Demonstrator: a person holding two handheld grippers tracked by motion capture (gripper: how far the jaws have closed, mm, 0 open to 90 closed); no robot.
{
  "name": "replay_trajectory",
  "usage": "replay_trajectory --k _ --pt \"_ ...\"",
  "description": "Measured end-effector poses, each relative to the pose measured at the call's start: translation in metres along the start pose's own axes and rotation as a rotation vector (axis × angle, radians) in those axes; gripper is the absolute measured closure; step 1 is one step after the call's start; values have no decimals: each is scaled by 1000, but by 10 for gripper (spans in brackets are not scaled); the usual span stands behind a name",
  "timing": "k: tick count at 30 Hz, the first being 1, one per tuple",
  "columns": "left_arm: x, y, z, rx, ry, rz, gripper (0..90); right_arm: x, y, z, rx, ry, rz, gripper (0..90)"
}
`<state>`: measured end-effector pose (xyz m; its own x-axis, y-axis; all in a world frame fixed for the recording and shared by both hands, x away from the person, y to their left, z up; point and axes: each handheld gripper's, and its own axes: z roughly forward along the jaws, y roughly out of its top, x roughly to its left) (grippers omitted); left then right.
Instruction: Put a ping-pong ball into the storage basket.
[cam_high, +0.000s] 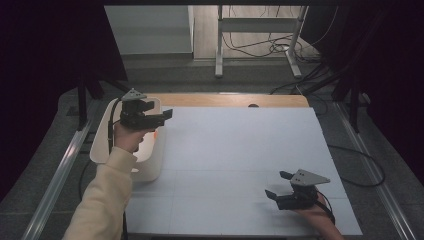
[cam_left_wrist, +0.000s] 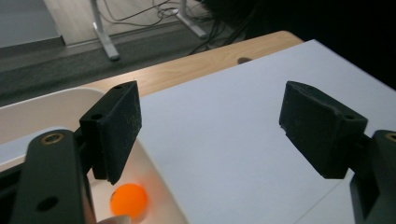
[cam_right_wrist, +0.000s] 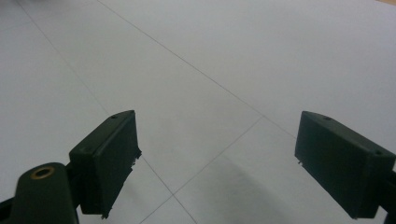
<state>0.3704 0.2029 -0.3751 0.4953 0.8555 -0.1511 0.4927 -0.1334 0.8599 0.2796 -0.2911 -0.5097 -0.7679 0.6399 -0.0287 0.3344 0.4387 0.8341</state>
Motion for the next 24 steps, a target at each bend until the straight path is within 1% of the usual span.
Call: replay_trajectory --k 4,6,9,11,12,16,18,19,21,24 --pt "-9 -1 -2 -9 -24 21 217 1 0 0 -1 0 2 141" --pt "-14 -3 -4 -18 -39 25 217 0 -1 0 -4 4 4 141" --pt "-22 -4 -8 -38 -75 41 218 0 -2 -1 -4 1 6 141" --pt "-27 -5 -9 -41 -88 58 217 0 -2 -1 -4 0 6 141" --pt "-30 -6 -10 -45 -103 66 218 1 -2 -2 2 -4 7 141" --pt "-40 -8 -12 -62 -142 83 218 1 -4 -4 -3 -7 9 141" --pt "-47 -10 -12 -68 -160 95 217 1 -4 -5 5 -12 9 141" --pt "-50 -11 -12 -71 -170 97 218 1 -5 -6 -1 -12 12 141" --pt "-52 -12 -12 -71 -176 102 217 1 -5 -7 2 -20 12 142" --pt "-60 -18 -11 -72 -168 125 218 2 -6 -8 5 -23 9 141"
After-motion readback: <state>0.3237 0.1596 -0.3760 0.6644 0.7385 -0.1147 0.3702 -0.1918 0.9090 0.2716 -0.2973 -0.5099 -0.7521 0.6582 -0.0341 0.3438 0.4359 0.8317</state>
